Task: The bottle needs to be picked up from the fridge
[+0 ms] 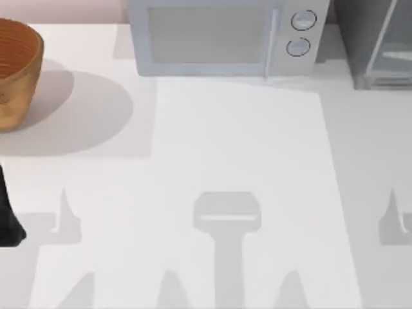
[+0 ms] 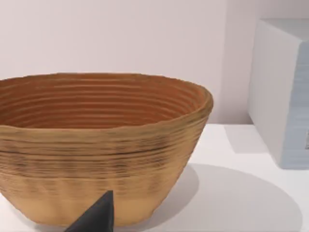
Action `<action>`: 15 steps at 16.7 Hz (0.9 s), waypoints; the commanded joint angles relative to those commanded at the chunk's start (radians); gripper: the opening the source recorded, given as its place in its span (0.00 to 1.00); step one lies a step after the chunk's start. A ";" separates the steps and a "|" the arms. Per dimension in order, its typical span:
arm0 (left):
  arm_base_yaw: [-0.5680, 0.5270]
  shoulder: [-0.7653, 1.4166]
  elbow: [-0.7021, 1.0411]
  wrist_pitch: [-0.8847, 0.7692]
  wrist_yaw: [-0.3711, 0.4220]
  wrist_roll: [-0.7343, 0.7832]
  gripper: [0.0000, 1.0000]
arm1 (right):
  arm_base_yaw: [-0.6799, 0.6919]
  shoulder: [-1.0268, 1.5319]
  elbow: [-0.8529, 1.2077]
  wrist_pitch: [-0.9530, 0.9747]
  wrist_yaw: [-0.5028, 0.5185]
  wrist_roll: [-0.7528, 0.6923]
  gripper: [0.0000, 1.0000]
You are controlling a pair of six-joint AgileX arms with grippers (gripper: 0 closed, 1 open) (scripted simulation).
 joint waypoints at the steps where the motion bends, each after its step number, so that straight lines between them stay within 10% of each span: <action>1: 0.000 0.000 0.000 0.000 0.000 0.000 1.00 | 0.000 0.000 0.000 0.000 0.000 0.000 1.00; 15: 0.000 0.000 0.000 0.000 0.000 0.000 1.00 | -0.262 0.863 0.087 0.783 -0.248 0.003 1.00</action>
